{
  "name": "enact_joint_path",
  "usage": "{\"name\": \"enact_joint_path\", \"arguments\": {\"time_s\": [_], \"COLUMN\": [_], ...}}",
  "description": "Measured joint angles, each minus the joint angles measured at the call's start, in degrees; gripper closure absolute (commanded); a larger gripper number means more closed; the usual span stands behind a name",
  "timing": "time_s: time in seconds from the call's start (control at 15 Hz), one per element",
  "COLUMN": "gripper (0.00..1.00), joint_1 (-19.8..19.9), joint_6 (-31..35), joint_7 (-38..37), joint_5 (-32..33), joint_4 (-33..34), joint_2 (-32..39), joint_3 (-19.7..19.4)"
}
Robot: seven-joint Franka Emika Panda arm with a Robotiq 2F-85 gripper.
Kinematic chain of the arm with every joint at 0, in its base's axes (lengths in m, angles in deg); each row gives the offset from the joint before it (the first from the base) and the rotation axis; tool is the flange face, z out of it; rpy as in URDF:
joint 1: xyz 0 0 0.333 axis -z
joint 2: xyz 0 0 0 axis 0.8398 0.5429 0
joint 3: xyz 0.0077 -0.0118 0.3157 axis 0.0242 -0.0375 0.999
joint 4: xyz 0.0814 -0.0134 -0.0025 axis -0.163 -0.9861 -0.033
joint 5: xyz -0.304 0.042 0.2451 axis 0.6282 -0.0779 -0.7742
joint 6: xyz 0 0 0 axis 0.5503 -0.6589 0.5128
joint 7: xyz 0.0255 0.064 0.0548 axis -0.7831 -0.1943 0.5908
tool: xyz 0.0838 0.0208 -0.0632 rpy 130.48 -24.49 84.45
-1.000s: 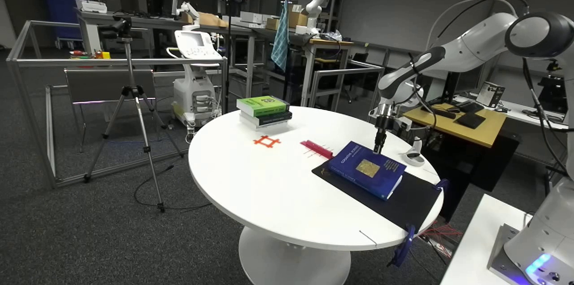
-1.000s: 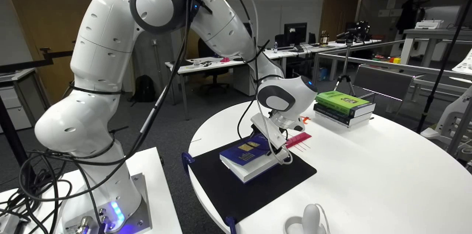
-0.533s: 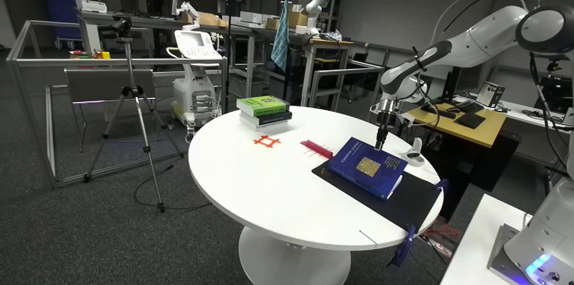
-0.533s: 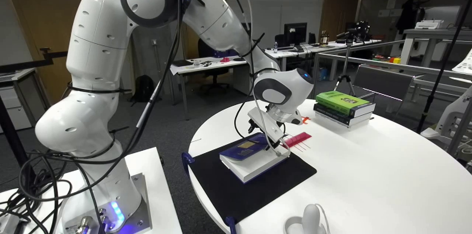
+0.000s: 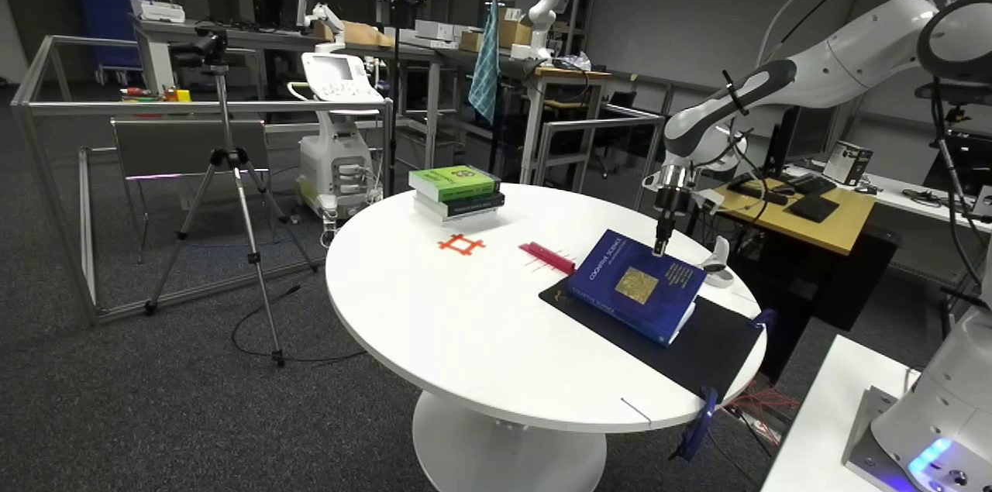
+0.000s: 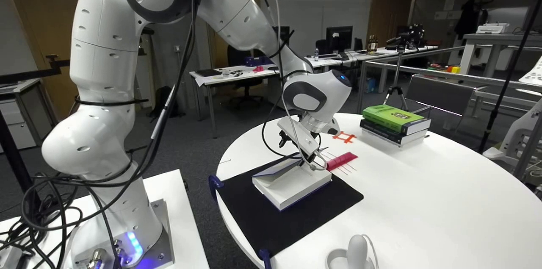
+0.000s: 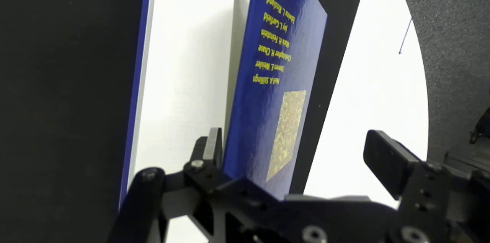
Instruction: Open the book
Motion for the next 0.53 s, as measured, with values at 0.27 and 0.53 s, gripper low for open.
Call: {"name": "enact_joint_path", "arguments": {"time_s": [0.27, 0.53], "gripper": [0.00, 0.00], "joint_1": [-1.0, -2.4], "joint_6": [0.0, 0.1], "joint_7": [0.1, 0.1], "joint_5": [0.0, -0.1], "joint_4": [-2.1, -4.4], "joint_2": [-2.5, -5.8], "joint_3": [0.0, 0.0]}}
